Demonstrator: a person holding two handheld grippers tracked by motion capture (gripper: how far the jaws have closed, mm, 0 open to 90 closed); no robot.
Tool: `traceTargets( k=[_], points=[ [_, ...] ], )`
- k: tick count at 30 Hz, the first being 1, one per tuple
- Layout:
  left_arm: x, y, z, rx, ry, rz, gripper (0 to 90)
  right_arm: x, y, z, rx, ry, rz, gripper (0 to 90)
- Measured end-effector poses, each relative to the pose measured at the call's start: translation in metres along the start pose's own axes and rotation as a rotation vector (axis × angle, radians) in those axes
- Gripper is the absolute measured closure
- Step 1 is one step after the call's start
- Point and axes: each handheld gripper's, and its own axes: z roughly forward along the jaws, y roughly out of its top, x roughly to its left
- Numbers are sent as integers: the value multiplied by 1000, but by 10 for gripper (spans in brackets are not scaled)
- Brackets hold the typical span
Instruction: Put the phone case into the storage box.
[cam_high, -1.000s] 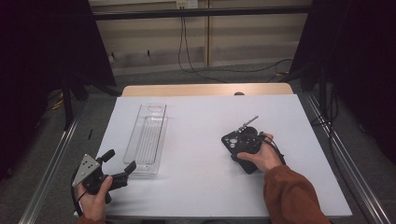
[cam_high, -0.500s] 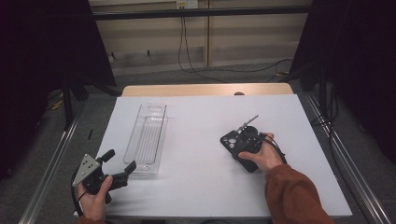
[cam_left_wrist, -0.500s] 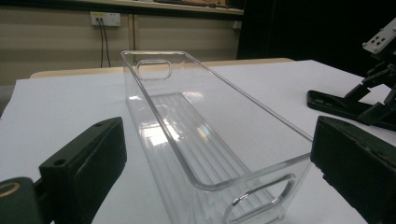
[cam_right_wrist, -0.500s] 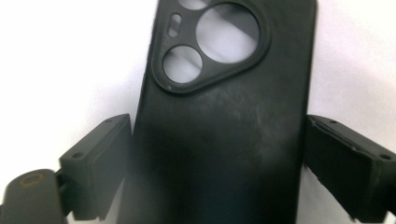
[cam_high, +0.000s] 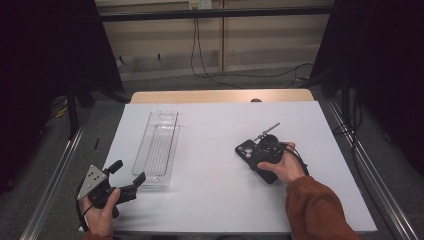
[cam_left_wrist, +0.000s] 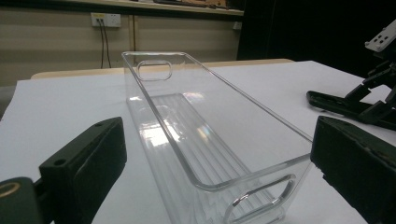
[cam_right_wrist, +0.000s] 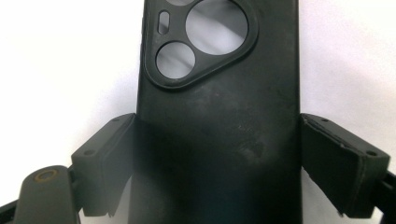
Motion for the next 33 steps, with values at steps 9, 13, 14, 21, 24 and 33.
traceTargets(
  k=[9, 13, 14, 21, 24, 33],
  points=[
    [0, 0, 0, -4, 1, -5, 36, 0, 0, -5, -48, 9, 11, 142],
    [0, 0, 0, 1, 0, 3, 36, -1, -1, -10, -67, 9, 15, 142],
    [0, 0, 0, 1, 0, 3, 36, -1, -1, -12, -76, 11, 20, 142],
    [0, 0, 0, 1, 0, 2, 36, -2, -2, -18, -121, 14, 28, 142],
    [0, 0, 0, -3, 2, -5, 36, -1, -2, -19, -133, 16, 30, 142],
    [0, 0, 0, 0, 0, 1, 36, -1, -4, -28, -188, 18, 28, 142]
  ],
)
